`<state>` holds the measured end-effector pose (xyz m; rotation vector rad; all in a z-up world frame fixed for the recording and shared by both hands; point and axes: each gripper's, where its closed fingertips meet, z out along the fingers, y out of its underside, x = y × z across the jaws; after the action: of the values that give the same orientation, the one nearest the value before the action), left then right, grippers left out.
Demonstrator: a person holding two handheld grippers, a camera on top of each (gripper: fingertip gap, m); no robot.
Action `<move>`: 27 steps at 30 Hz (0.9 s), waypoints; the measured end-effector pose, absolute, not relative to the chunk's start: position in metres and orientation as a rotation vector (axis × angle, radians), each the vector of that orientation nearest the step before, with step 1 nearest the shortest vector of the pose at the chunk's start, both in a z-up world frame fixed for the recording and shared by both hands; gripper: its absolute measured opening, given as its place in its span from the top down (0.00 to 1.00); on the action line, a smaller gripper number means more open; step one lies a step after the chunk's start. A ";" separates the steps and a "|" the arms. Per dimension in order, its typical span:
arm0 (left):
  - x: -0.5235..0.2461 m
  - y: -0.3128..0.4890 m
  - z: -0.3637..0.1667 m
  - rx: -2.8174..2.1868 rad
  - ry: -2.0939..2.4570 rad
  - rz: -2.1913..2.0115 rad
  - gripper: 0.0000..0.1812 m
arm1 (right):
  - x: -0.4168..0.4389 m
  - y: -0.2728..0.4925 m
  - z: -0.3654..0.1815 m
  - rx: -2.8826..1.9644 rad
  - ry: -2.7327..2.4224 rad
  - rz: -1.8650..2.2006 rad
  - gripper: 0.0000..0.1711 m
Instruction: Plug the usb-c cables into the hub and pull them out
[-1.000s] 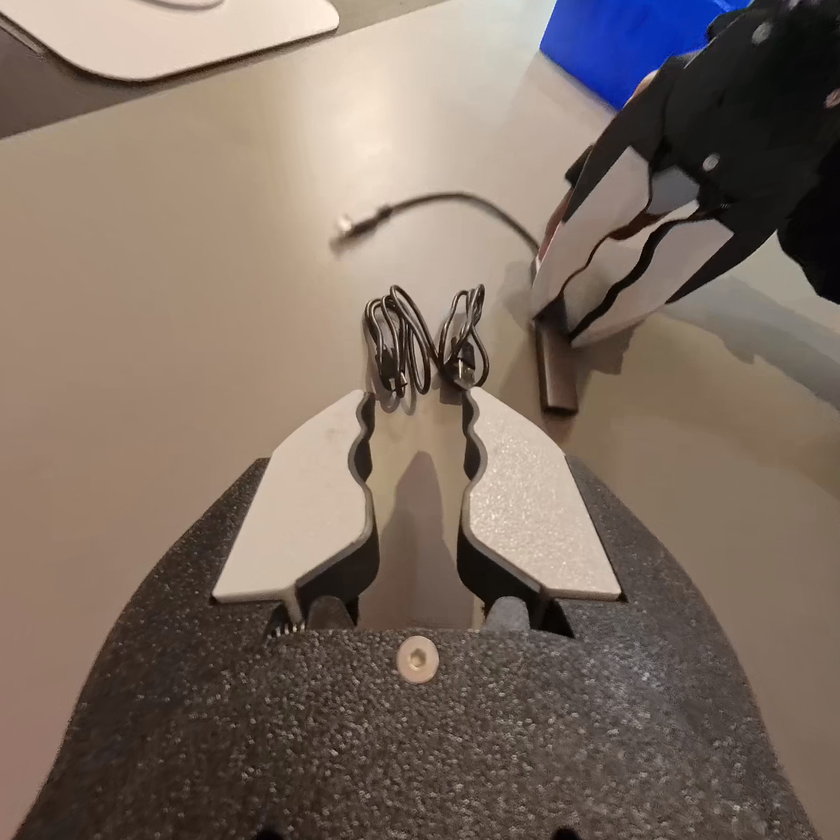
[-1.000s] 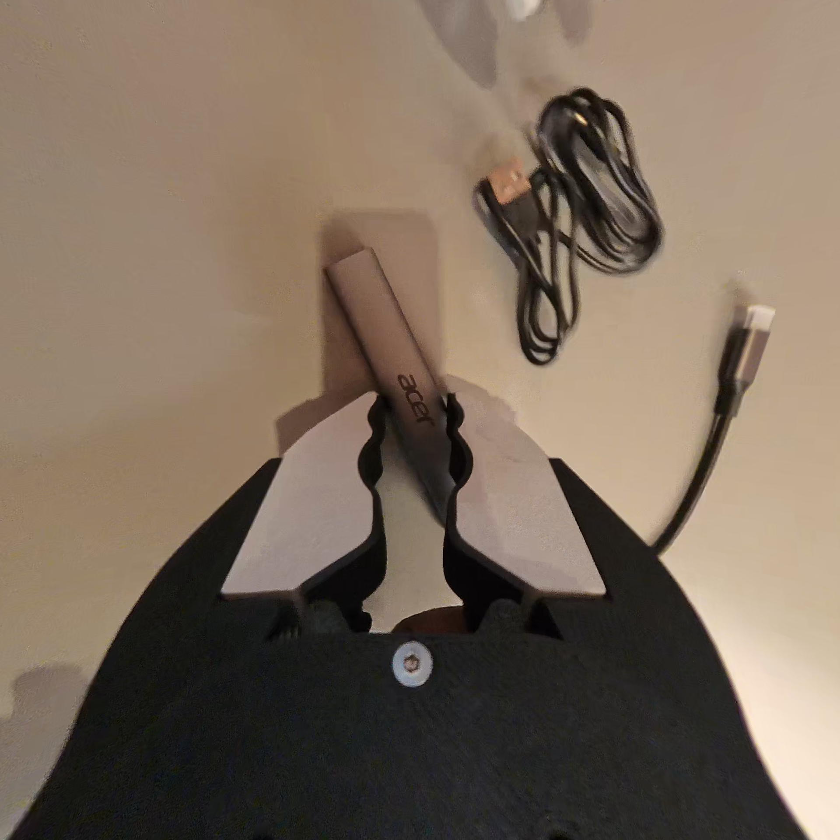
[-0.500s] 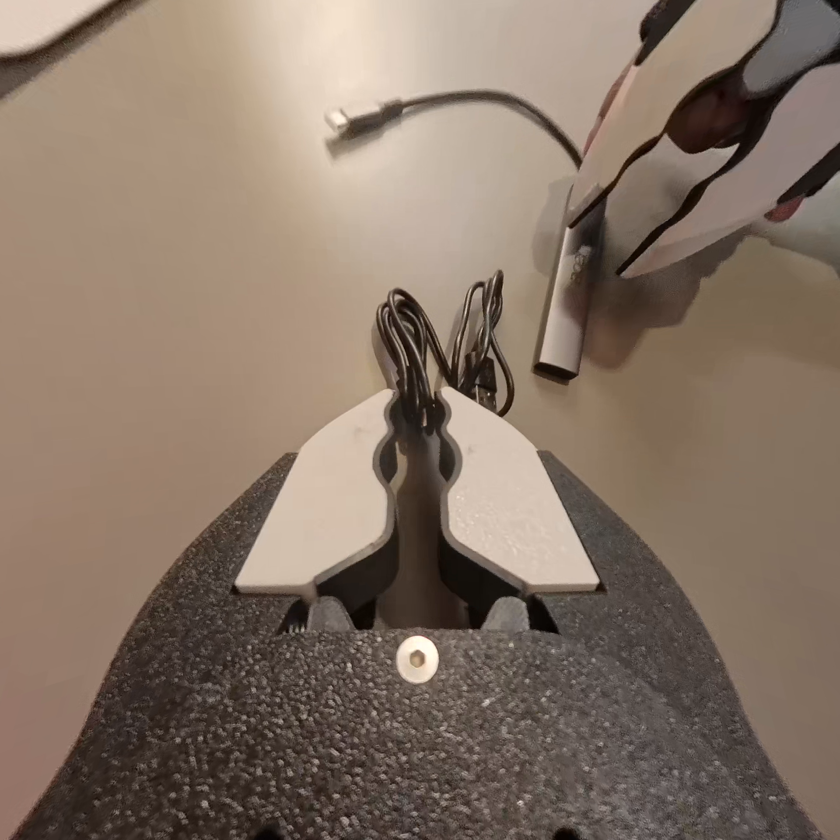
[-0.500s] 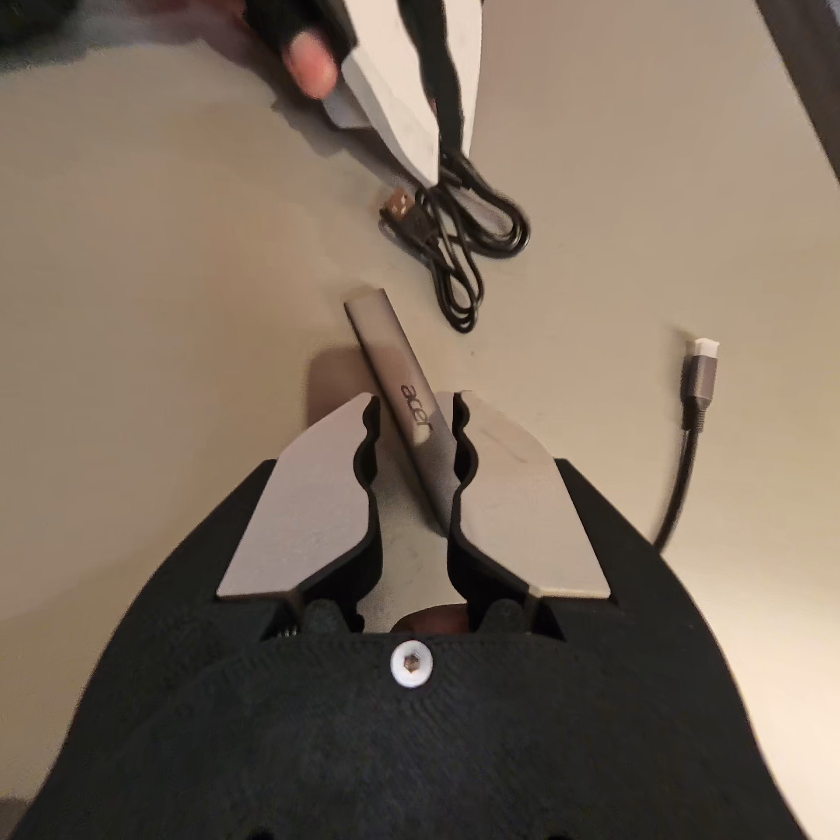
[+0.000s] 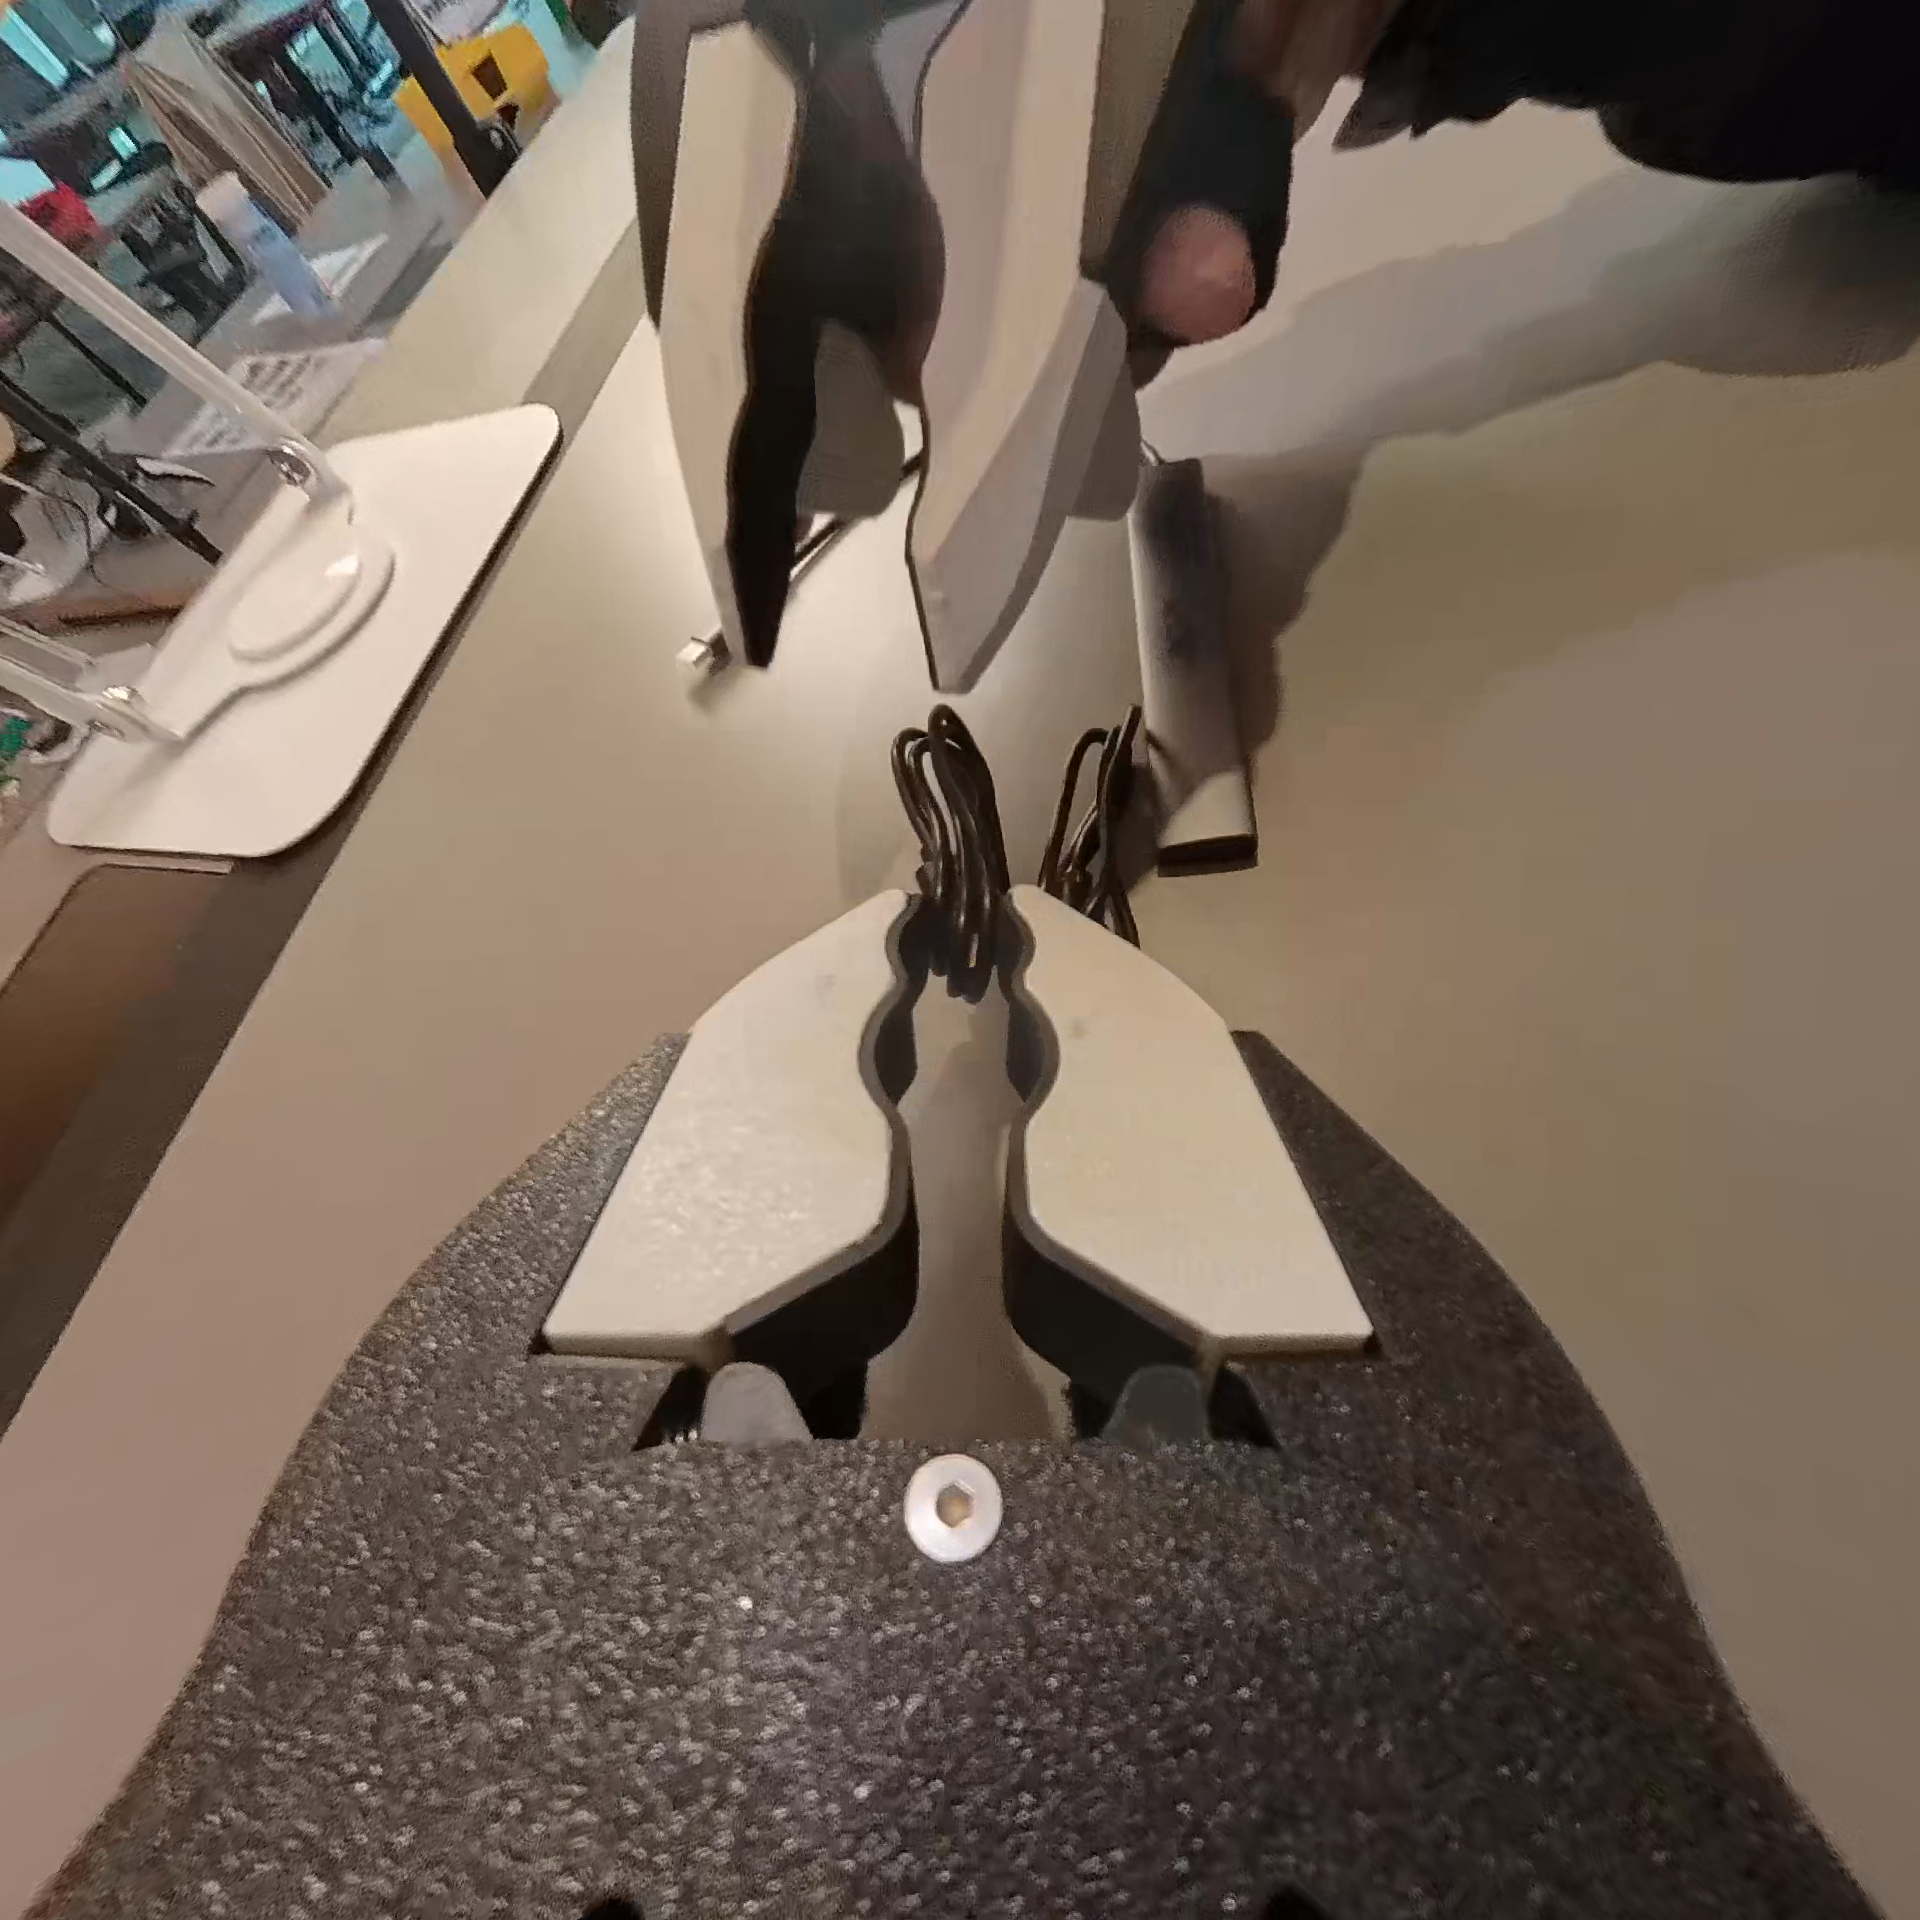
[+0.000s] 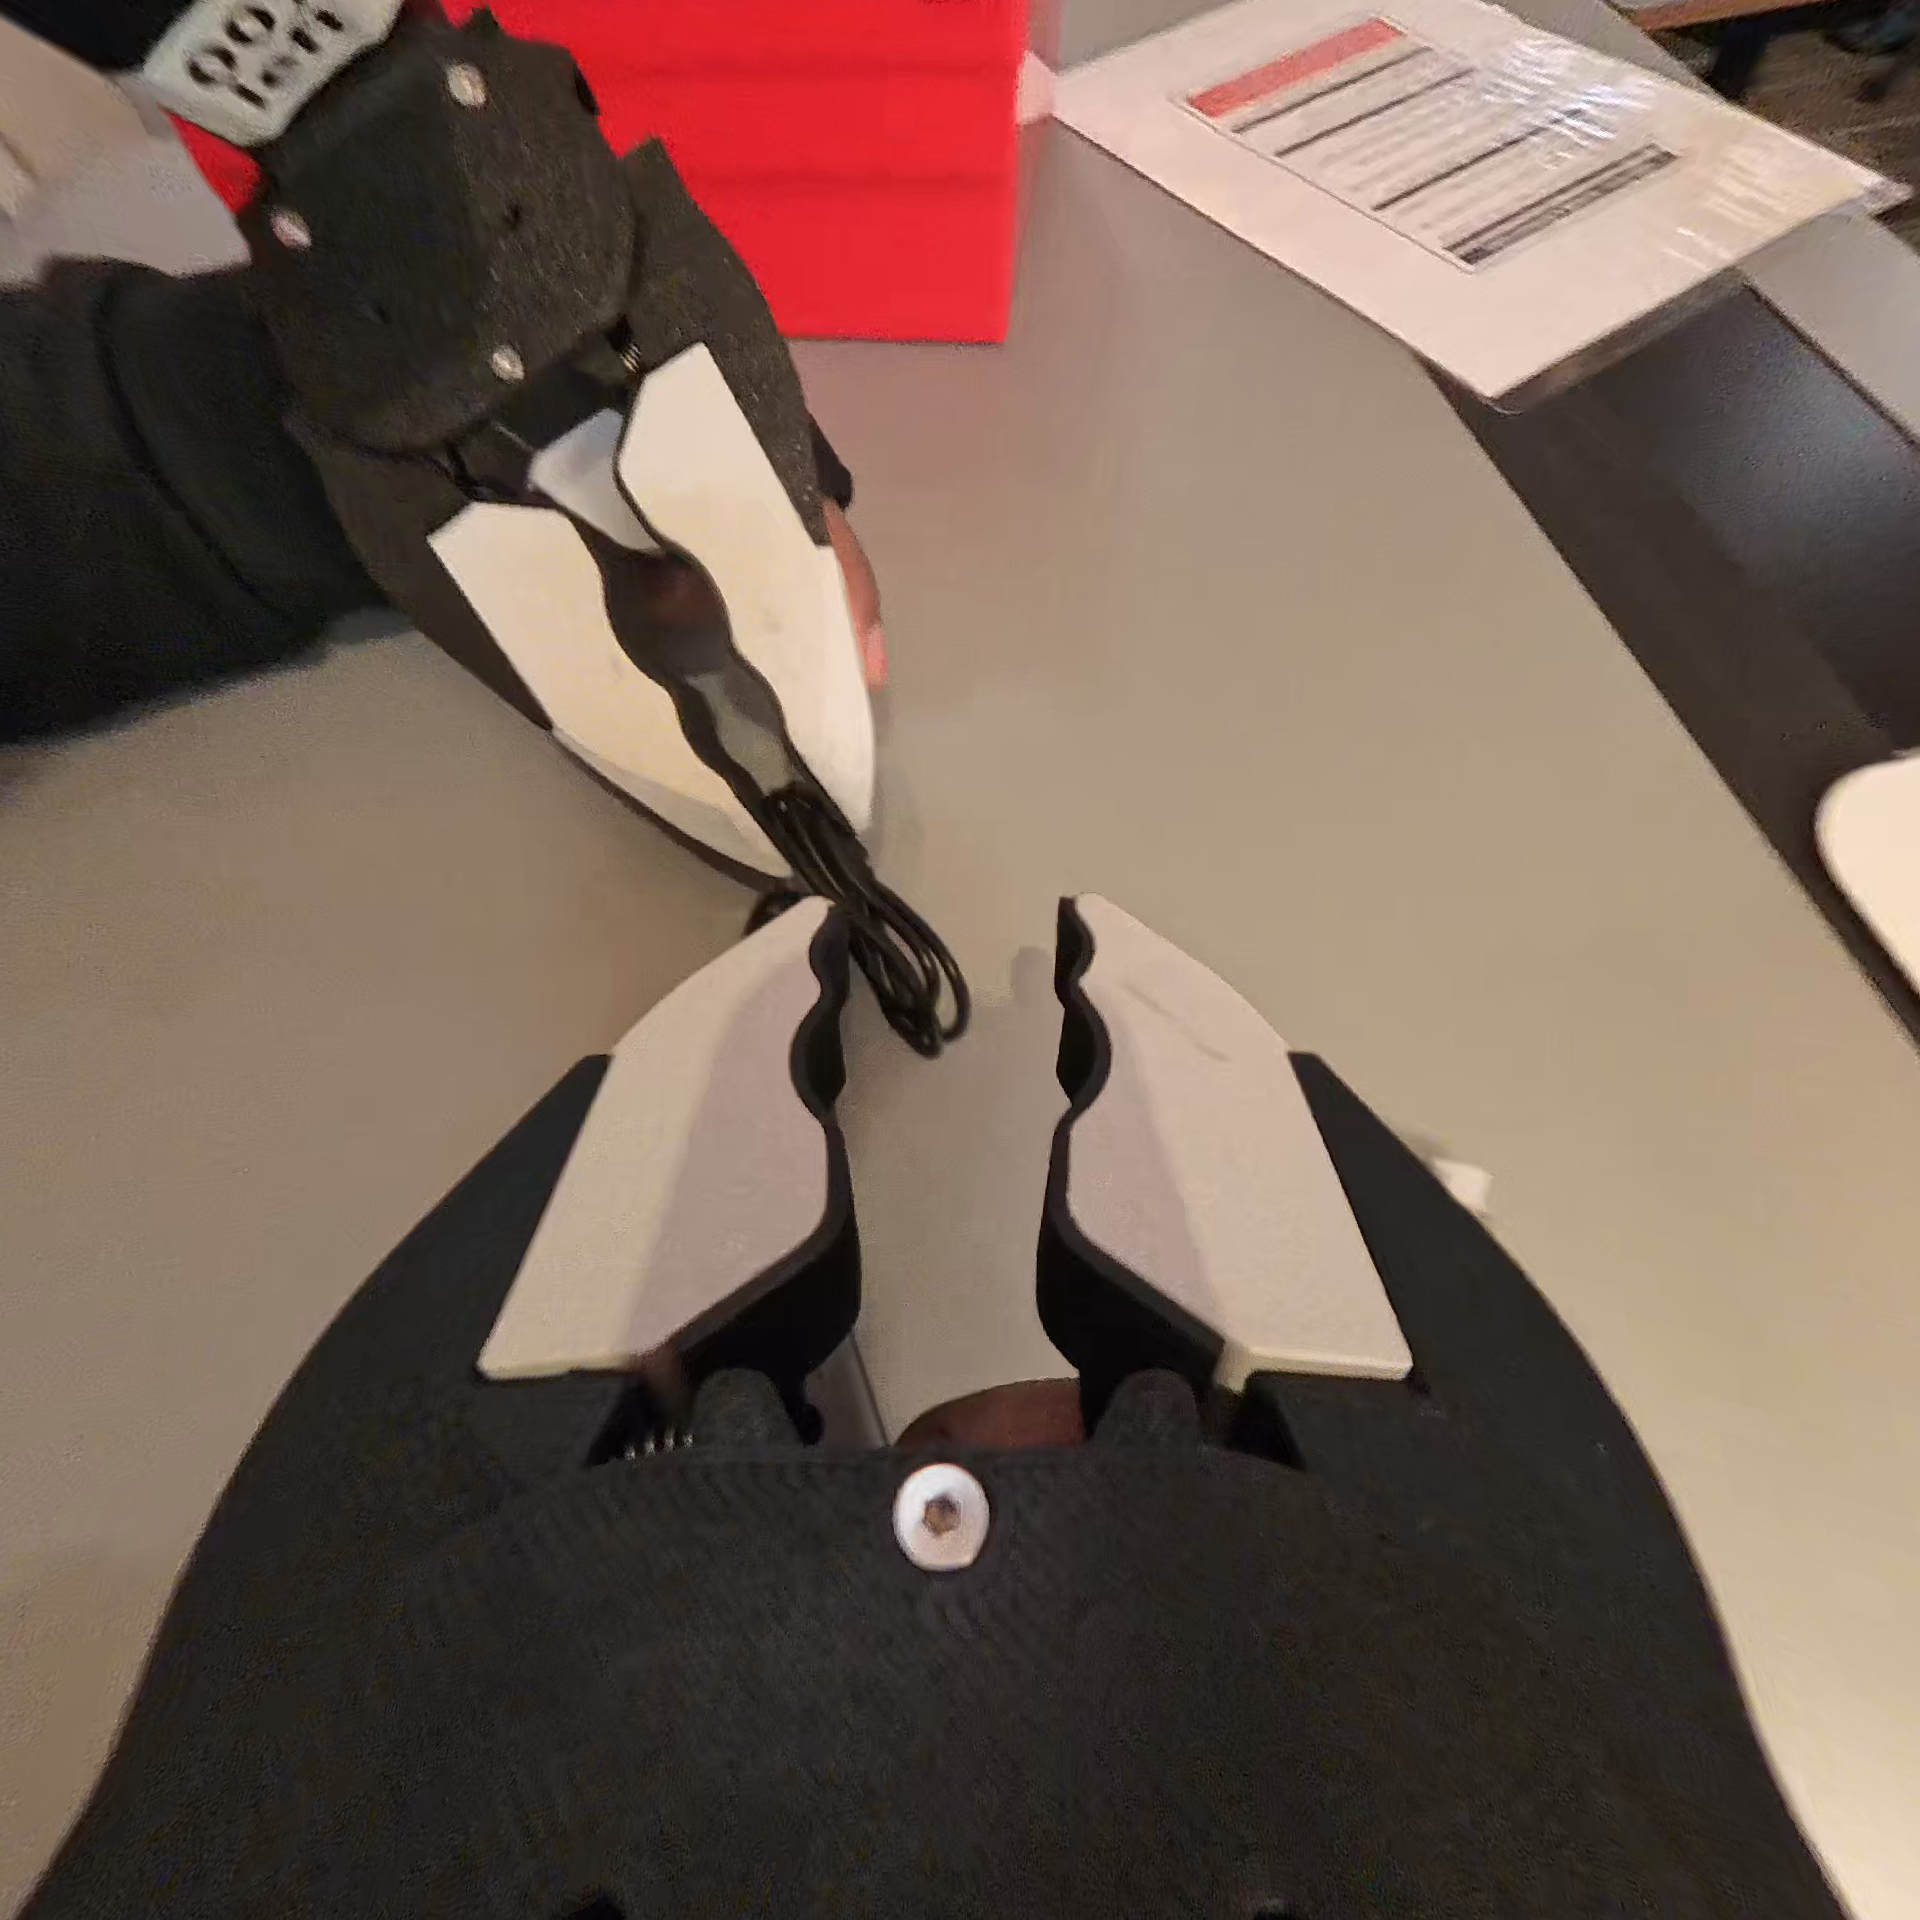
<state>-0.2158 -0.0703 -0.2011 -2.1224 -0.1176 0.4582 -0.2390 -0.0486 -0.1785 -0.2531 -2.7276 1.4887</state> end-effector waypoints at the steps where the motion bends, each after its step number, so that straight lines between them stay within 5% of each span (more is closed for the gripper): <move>1: -0.215 -0.070 -0.200 -2.112 -0.102 0.472 0.93 | -0.237 -0.053 -0.180 -0.259 -2.745 1.524 0.78; 6: -0.212 -0.070 -0.197 -2.085 -0.032 0.534 0.93 | -0.221 -0.055 -0.200 -0.280 -2.935 1.492 0.80; 10: -0.216 -0.069 -0.197 -2.084 -0.031 0.574 0.93 | -0.222 -0.051 -0.201 -0.311 -2.917 1.523 0.95; 27: -0.218 -0.072 -0.196 -2.079 -0.080 0.587 0.94 | -0.226 -0.046 -0.191 -0.276 -2.799 1.630 0.96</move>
<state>-0.2185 -0.0721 -0.1957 -2.0793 -0.0802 0.5872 -0.2257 -0.0462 -0.1911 -0.2764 -2.7990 1.6299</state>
